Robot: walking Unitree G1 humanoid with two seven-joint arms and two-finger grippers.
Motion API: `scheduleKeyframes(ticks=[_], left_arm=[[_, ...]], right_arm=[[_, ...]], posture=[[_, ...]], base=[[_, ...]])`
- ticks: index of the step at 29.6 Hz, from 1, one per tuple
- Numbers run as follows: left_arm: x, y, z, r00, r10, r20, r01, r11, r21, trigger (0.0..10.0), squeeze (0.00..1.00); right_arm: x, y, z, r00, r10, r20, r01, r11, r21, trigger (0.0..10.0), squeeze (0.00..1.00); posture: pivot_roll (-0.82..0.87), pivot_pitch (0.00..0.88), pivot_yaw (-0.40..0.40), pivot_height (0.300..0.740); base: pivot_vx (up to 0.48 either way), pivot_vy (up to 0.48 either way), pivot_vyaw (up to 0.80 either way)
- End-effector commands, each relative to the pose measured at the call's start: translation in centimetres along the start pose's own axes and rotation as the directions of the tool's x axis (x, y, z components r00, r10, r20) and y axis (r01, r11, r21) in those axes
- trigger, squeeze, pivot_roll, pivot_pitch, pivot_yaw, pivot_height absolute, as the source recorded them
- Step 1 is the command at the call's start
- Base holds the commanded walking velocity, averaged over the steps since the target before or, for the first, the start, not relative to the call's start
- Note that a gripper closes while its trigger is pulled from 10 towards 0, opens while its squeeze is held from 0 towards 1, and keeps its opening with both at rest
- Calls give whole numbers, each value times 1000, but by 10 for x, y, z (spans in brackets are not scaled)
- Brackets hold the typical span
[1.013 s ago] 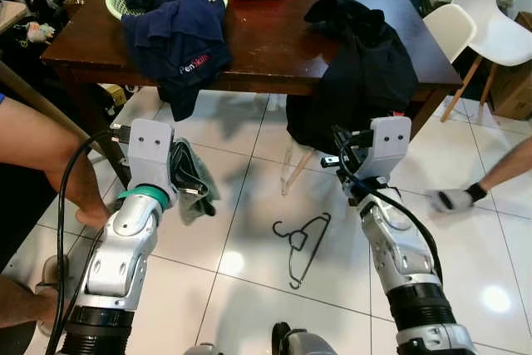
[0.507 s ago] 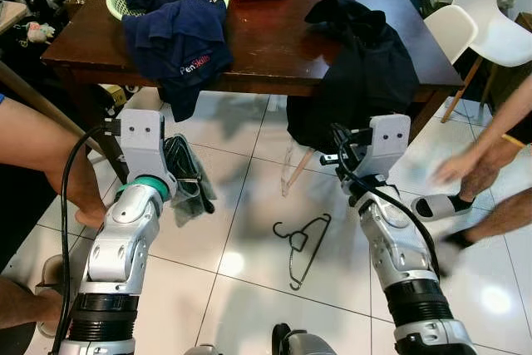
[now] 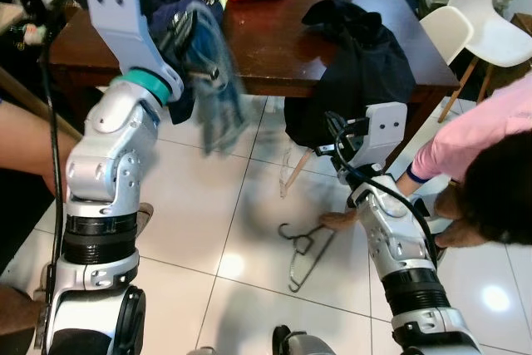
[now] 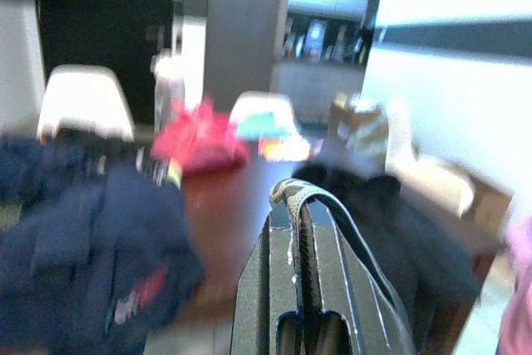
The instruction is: Hang hanger
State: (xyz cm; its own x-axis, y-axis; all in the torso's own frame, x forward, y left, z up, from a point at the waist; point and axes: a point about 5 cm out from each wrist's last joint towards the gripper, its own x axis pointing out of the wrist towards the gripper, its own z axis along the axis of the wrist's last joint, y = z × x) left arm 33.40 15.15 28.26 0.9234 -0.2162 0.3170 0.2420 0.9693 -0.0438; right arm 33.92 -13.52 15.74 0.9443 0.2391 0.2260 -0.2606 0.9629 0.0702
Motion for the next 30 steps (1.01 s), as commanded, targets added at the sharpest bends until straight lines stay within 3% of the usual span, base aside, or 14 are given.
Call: scheduleKeyframes(ticks=[1, 3, 9, 15, 17, 19, 20, 21, 22, 23, 25, 26, 27, 30], left_arm=[[-7, 4, -21, 996, 25, -87, -24, 1000, 15, 10000, 0], [-22, 6, -46, 983, 33, -178, -23, 998, 60, 10000, 0], [-53, 15, -90, 937, 80, -340, -45, 993, 109, 10000, 0], [-65, 19, -102, 915, 128, -382, -89, 989, 118, 10000, 0], [-64, 19, -102, 916, 131, -380, -92, 988, 121, 10000, 0], [-64, 19, -102, 916, 131, -380, -92, 988, 121, 10000, 0], [-63, 18, -100, 918, 126, -375, -85, 989, 124, 10000, 0], [-63, 18, -100, 918, 126, -375, -85, 989, 124, 10000, 0], [-62, 18, -100, 920, 123, -371, -80, 989, 128, 10000, 0], [-62, 18, -100, 920, 123, -371, -80, 989, 128, 10000, 0], [-61, 18, -99, 923, 120, -367, -75, 988, 136, 10000, 0], [-61, 18, -99, 923, 120, -367, -75, 988, 136, 10000, 0], [-61, 18, -98, 923, 119, -366, -73, 988, 138, 10000, 0], [-61, 18, -98, 923, 119, -366, -73, 988, 138, 10000, 0]], right_arm=[[-6, -2, -6, 1000, -11, -17, 11, 1000, 1, 10000, 0], [-8, -3, -8, 1000, -16, -23, 16, 1000, 1, 10000, 0], [-5, -3, -2, 1000, -14, -3, 14, 1000, -3, 10000, 0], [2, -3, 14, 998, 3, 61, 0, 999, -37, 10000, 0], [14, -5, 54, 970, -25, 240, 57, 990, -129, 10000, 0], [14, -5, 54, 970, -25, 240, 57, 990, -129, 10000, 0], [17, -6, 86, 927, -13, 375, 141, 938, -317, 10000, 0], [17, -6, 86, 927, -13, 375, 141, 938, -317, 10000, 0], [19, -4, 109, 884, 20, 468, 212, 873, -439, 10000, 0], [19, -4, 109, 884, 20, 468, 212, 873, -439, 10000, 0], [19, -5, 143, 805, 67, 589, 364, 728, -581, 10000, 0], [19, -5, 143, 805, 67, 589, 364, 728, -581, 10000, 0], [19, -6, 151, 784, 75, 616, 403, 694, -596, 10000, 0], [19, -6, 151, 784, 75, 616, 403, 694, -596, 10000, 0]], posture=[[49, 19, 5, 740], [32, 21, 7, 740], [44, 33, 0, 740], [53, 34, -2, 740], [49, 36, 5, 740], [49, 36, 5, 740], [49, 40, 5, 740], [49, 40, 5, 740], [52, 37, 8, 740], [52, 37, 8, 740], [56, 39, 7, 740], [56, 39, 7, 740], [56, 39, 7, 740], [56, 39, 7, 740]], base=[[0, 0, 0], [0, 0, 0], [0, 0, 0], [0, 0, 0], [0, 0, 0], [0, 0, 0], [0, 0, 0], [0, 0, 0], [0, 0, 0], [0, 0, 0], [0, 0, 0], [0, 0, 0], [0, 0, 0], [0, 0, 0]])
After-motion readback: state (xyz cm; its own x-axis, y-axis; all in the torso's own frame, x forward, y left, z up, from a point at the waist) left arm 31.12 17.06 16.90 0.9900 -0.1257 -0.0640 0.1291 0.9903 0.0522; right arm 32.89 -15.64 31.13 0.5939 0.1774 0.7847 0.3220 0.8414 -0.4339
